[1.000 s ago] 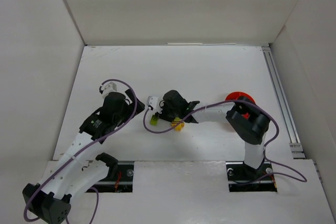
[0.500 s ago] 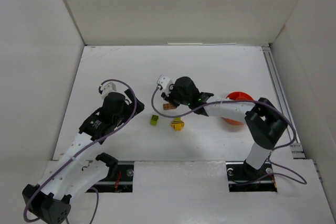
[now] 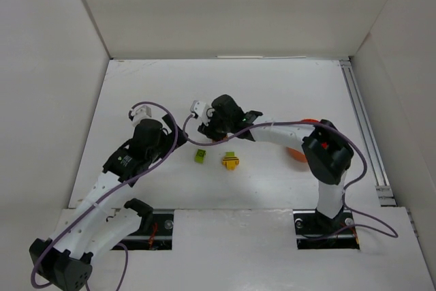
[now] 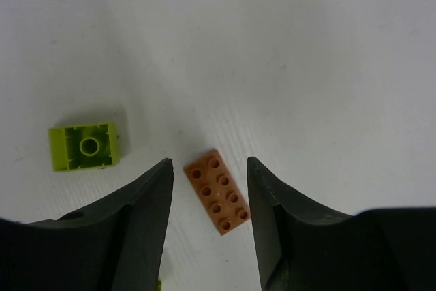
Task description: Sort the legos into containers by color
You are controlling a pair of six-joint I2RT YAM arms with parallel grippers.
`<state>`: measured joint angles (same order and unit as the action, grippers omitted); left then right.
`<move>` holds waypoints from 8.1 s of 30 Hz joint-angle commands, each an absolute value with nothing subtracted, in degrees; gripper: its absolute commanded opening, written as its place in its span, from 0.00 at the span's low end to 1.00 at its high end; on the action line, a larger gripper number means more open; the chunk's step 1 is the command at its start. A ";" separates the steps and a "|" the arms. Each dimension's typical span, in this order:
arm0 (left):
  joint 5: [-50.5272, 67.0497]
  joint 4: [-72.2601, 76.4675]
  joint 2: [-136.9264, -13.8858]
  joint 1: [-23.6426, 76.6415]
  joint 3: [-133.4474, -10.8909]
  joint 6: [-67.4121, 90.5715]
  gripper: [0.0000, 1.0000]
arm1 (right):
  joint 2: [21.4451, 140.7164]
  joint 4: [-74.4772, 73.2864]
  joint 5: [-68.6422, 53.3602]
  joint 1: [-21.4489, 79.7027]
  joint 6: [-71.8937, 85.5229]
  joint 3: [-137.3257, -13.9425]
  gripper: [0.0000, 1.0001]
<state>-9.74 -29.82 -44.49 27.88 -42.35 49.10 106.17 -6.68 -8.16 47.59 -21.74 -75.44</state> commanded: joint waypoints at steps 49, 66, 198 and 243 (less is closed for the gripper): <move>-9.67 -28.65 -42.71 27.51 -42.54 47.11 1.00 | 112.04 -14.05 -3.17 47.28 -22.15 -82.86 0.46; -9.67 -29.71 -42.10 27.51 -42.54 47.11 1.00 | 120.23 -16.44 4.57 47.81 -22.68 -87.63 0.63; -12.91 -19.86 -88.15 39.02 -49.57 37.27 0.57 | 52.47 -10.20 3.16 14.77 -1.32 -43.68 1.00; 7.91 -13.89 -121.18 58.18 -124.35 10.28 0.15 | 43.60 -36.64 23.91 -10.02 18.02 -58.88 1.00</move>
<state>5.85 -15.20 -120.62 58.48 -119.31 12.16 45.17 -33.85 21.28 -9.74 18.00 -55.66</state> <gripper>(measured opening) 0.330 0.994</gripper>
